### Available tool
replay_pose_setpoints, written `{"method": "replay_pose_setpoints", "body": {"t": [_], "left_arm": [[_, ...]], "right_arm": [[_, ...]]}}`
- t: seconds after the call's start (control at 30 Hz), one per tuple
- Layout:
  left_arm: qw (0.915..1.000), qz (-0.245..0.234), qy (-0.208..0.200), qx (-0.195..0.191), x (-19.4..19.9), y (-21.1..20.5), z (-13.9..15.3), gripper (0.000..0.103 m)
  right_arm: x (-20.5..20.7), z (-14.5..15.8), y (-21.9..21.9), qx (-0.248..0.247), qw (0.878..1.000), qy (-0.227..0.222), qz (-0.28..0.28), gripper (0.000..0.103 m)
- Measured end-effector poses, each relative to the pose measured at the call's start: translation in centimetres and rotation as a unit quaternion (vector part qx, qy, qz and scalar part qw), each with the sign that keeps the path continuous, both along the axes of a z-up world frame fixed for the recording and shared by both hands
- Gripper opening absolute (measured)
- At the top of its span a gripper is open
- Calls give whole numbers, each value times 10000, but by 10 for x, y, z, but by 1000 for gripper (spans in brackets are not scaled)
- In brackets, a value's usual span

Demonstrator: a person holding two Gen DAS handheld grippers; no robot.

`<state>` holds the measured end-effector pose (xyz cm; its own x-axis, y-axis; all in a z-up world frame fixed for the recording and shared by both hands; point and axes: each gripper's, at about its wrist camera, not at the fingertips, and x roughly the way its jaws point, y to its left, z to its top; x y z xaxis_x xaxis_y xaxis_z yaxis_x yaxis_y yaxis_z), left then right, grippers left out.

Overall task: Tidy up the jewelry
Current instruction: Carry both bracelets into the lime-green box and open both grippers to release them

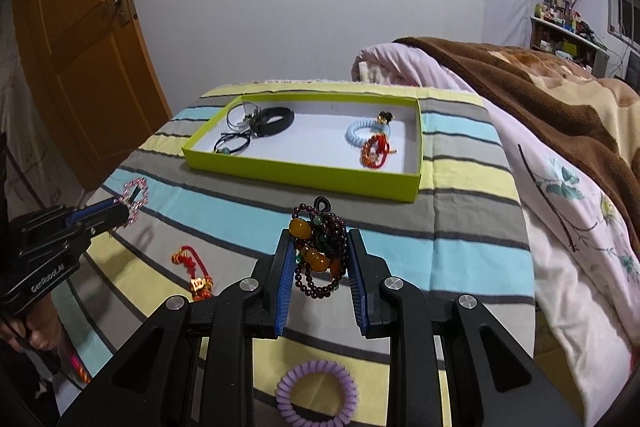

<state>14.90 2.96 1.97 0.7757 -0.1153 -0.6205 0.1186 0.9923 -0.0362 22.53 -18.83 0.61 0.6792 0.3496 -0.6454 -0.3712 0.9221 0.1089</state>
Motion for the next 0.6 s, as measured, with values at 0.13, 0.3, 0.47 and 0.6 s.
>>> {"method": "replay_pose_setpoints", "body": {"t": [0.13,0.3,0.47,0.6], "left_arm": [[10000,-35,-75,-5,13,-4,7,8],[9998,-106,-192,41,30,-10,16,8],[9995,-182,-242,41,49,-15,20,8],[9993,-224,-288,104,65,-21,22,8]], "right_arm": [[9,6,2,1,10000,-56,13,26],[24,11,5,9,9999,-104,25,26],[42,16,10,-25,9999,-146,56,26],[55,16,14,-52,9998,-171,83,26]]}}
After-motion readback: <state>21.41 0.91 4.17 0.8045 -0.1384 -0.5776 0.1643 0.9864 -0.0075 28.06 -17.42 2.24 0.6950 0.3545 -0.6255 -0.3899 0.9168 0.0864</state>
